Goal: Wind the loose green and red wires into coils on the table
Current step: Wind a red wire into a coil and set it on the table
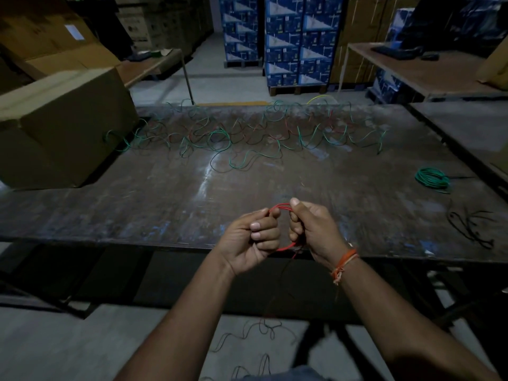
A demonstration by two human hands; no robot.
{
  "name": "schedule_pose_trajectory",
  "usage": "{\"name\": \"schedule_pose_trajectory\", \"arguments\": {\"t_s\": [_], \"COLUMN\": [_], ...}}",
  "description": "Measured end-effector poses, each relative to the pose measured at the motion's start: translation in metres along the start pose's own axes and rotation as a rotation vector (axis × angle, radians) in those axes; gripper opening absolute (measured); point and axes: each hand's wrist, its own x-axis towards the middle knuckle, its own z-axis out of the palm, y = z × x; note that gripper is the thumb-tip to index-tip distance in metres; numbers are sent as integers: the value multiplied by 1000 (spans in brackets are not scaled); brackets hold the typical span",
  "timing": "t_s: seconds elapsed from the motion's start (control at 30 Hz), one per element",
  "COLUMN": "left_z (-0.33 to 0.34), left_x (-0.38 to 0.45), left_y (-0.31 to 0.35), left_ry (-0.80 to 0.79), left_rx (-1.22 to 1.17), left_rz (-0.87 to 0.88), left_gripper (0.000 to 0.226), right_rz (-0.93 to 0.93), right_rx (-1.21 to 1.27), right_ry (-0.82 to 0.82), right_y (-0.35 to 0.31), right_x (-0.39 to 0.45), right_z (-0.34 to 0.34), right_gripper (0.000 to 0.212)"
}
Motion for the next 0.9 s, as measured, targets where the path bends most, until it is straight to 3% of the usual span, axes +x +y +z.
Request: {"name": "schedule_pose_trajectory", "arguments": {"t_s": [0.13, 0.17, 0.33, 0.4, 0.53, 0.67, 0.8, 0.9], "left_z": [-6, -7, -6, -2, -1, -12, -24, -27], "left_x": [-5, -7, -8, -6, -9, -21, -36, -38], "left_y": [6, 6, 2, 0, 0, 19, 47, 54], "left_ry": [0, -1, 3, 5, -32, -54, -25, 47], "left_rx": [-49, -49, 14, 2, -107, -268, -368, -296], "left_rz": [-25, -35, -38, -8, 73, 197, 317, 400], "left_gripper": [21, 21, 17, 20, 24, 8, 15, 21], "right_rz": [-41, -86, -341, -307, -98, 66, 94, -81], "right_rx": [-170, -246, -662, -655, -398, -231, -311, -587], "right_ry": [-179, -209, -101, -95, -242, -255, -86, -68], "right_y": [1, 2, 6, 3, 2, 25, 55, 55], "right_x": [-2, -1, 0, 0, 1, -8, -23, -27], "right_z": [-17, -21, -18, -15, -19, -44, -70, -71], "right_gripper": [18, 22, 16, 19, 24, 5, 12, 12]}}
